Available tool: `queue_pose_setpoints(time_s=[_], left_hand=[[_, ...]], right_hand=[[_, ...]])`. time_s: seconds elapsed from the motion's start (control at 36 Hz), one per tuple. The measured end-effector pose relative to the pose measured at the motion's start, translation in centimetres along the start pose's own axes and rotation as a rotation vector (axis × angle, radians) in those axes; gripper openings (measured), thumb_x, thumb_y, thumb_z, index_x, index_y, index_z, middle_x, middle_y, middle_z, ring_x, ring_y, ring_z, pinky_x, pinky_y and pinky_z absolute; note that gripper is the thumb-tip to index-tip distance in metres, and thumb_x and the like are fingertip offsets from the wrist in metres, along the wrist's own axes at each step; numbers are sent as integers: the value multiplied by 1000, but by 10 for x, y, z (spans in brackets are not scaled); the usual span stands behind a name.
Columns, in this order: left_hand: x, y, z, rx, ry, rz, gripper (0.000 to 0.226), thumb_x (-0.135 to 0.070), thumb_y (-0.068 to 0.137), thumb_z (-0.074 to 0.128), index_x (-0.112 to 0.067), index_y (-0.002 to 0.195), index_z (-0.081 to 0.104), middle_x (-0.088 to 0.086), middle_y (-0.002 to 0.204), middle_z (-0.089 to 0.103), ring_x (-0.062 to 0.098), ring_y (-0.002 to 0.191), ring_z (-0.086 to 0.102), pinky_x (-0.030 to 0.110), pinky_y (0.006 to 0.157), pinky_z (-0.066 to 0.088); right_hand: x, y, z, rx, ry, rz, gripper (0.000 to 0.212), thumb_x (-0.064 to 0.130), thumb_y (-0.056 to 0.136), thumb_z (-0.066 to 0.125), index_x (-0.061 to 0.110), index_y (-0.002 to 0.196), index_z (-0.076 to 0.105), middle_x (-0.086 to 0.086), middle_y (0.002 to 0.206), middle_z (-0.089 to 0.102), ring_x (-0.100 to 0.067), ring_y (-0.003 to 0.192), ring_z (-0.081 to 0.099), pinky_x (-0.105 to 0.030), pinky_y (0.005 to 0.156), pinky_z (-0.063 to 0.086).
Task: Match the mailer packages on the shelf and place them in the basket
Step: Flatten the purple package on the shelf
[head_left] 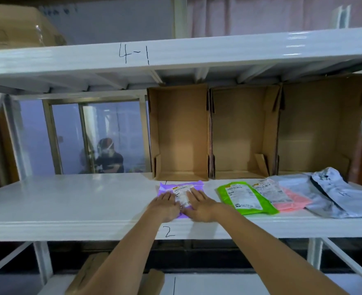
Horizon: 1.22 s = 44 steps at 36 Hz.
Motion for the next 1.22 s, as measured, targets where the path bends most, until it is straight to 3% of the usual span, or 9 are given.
queue_pose_setpoints(time_s=[0.08,0.14,0.19,0.25,0.39,0.56,0.67,0.97,1.22], left_hand=[[0,1,1,24,-10,0,55,-33,103,26,-8,151,21,10,160,12,25,148,11,40,121,9],[-1,6,-4,127,12,-26,58,-40,98,32,-10,147,31,14,156,25,29,143,25,42,118,22],[-2,12,-15,169,-24,-72,61,-47,86,46,-13,137,45,14,140,48,30,127,46,39,105,39],[-5,18,-31,107,6,-88,55,-44,89,49,-14,136,45,11,139,47,29,128,45,38,104,36],[-5,34,-27,-177,-60,-45,51,-30,99,37,-14,147,29,8,151,33,27,136,36,36,107,34],[-4,52,-2,-82,-73,72,53,-34,104,19,-19,154,13,1,161,12,18,147,16,34,119,17],[-3,58,5,-43,-34,97,51,-29,104,15,-16,153,12,-1,161,11,14,148,10,33,120,12],[-9,52,1,32,-15,90,51,-31,104,19,-20,153,15,-2,161,11,13,148,9,34,121,9],[-9,49,2,59,-35,12,61,-31,92,37,-24,151,24,2,158,22,19,146,20,41,119,19]], right_hand=[[-3,-9,-12,67,39,-25,92,68,90,41,22,156,-3,5,162,-11,-17,150,-4,-36,121,9],[-6,-11,-25,78,117,-20,96,69,82,56,21,155,16,4,161,15,-18,146,21,-30,115,23],[-10,-6,-41,-28,153,-4,80,69,76,64,21,137,46,0,137,47,-21,128,46,-27,98,38],[-9,0,-54,-207,115,-17,70,72,72,65,20,118,56,0,114,55,-22,110,55,-28,86,43],[-9,17,-43,-332,133,-37,71,65,72,68,20,125,54,-2,125,54,-23,114,54,-30,91,45],[-6,32,-24,-269,298,-22,38,27,102,37,10,132,55,-9,143,47,-21,136,38,-28,108,29],[-3,39,-13,-316,174,-10,49,31,105,24,12,150,32,-6,159,25,-17,146,20,-25,117,15],[-4,42,-10,-245,118,2,51,31,105,21,10,151,29,-5,159,24,-17,146,20,-26,117,14],[-5,44,-24,-198,42,59,49,38,100,25,15,135,49,-8,143,47,-25,132,42,-36,104,36]])
Point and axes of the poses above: each hand's wrist, its own y-axis towards the middle knuckle, its own z-axis out of the palm, x = y × z, the point moved 5 cm from there along y, towards the middle knuckle
